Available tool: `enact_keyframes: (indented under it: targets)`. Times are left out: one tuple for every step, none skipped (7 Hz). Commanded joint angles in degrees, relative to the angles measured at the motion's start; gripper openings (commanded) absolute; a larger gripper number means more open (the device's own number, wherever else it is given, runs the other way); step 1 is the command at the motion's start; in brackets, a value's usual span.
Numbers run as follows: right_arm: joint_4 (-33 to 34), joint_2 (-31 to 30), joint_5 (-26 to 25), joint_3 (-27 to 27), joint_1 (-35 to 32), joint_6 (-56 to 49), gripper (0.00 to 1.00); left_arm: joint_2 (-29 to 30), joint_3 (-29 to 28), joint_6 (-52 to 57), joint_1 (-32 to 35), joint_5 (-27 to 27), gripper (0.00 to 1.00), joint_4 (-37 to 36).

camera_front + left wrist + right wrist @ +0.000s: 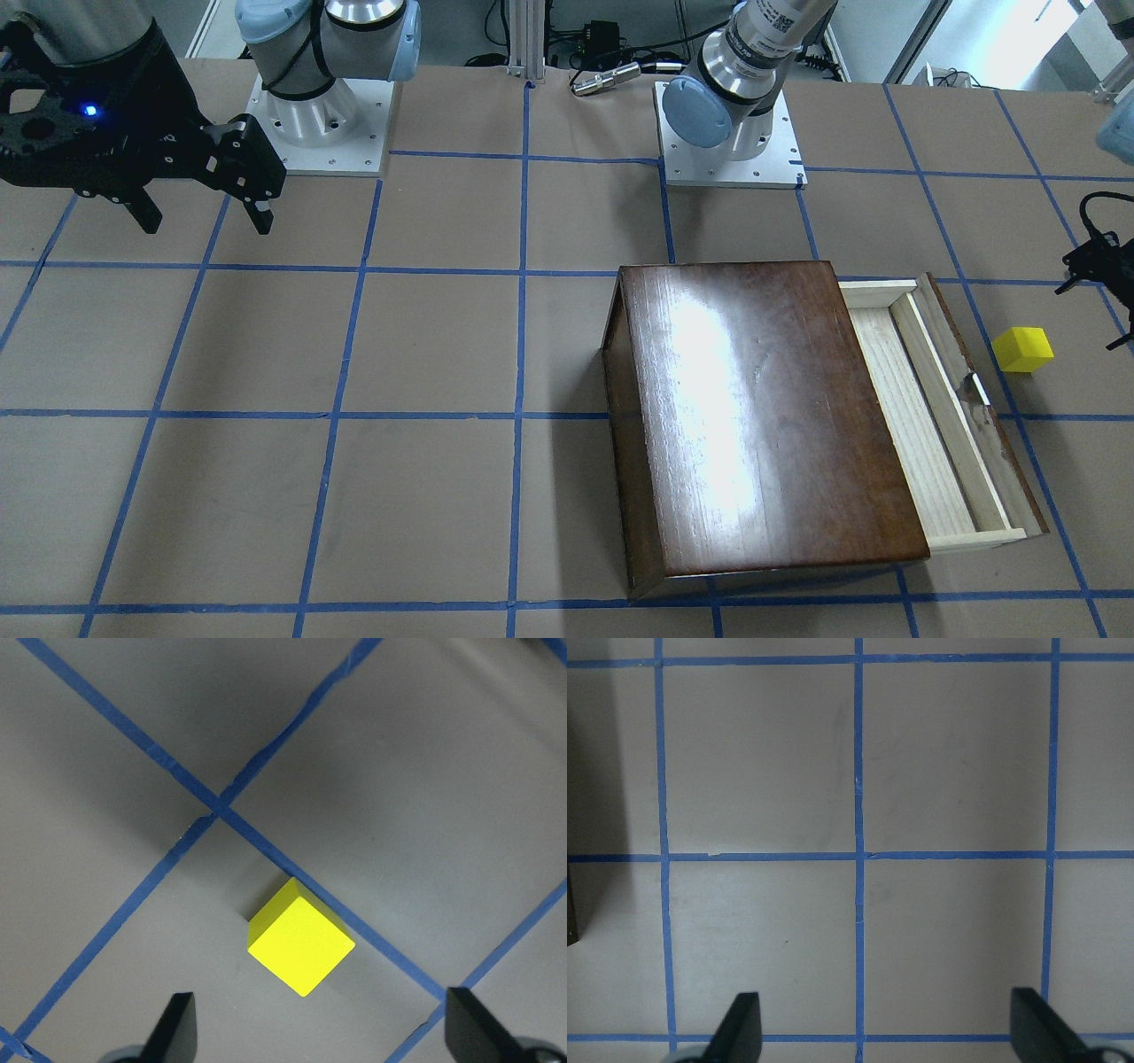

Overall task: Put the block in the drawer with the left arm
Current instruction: 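Lower the left gripper over the yellow cube and close on it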

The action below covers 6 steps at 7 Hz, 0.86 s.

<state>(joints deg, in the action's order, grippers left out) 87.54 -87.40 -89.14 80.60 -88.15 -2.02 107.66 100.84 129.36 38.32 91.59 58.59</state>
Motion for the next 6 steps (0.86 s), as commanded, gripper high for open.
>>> enact_keyframes:
  targets:
    - [0.0,0.0,-0.1,0.0,0.0,0.0,1.00,1.1,1.5,6.1,-0.4,-2.6,1.00,-0.9]
    - [0.0,0.0,-0.1,0.0,0.1,0.0,1.00,1.1,2.4,8.1,-0.6,-3.2,1.00,-0.9]
    - [0.0,0.0,0.0,0.0,0.1,0.0,1.00,1.2,3.1,8.2,-1.1,-3.3,1.00,-1.2]
    - [0.0,0.0,-0.1,0.0,0.1,0.0,1.00,1.4,4.3,8.5,-1.2,-3.3,1.00,-2.3]
    - [0.0,0.0,-0.1,0.0,0.0,0.0,1.00,2.1,4.6,10.8,-1.7,-3.3,1.00,-5.5]
    - [0.0,0.0,0.0,0.0,0.1,0.0,1.00,3.1,4.8,11.3,-1.8,-3.3,1.00,-6.4]
